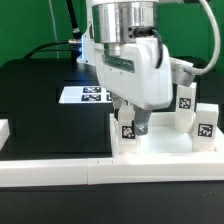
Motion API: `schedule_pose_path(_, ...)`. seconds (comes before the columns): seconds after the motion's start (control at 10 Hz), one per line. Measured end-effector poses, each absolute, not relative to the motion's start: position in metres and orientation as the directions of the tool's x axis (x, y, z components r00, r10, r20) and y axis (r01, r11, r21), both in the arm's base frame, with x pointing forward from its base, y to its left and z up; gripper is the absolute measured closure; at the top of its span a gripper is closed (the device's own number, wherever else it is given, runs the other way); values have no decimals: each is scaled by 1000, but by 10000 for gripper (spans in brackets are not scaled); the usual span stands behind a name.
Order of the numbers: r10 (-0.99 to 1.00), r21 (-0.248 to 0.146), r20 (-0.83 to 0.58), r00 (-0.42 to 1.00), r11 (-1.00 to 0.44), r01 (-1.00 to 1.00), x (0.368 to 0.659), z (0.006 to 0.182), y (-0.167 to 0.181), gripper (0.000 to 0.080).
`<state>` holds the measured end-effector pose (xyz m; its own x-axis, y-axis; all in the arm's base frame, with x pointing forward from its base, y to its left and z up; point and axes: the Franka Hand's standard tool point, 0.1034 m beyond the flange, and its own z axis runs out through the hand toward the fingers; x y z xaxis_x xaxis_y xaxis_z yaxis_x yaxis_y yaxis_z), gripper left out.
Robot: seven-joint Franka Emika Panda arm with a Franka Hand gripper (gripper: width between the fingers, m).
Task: Assemble square table
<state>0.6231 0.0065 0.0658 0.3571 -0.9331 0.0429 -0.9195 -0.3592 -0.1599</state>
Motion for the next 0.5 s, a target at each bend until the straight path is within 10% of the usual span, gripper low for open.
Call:
schedule_pose_path(0.2,-892,-154,60,447,-451,-879,623,66,6,150)
schedule_pose_path(0.5,-515,-42,133,847,-857,-514,621,59,6,150)
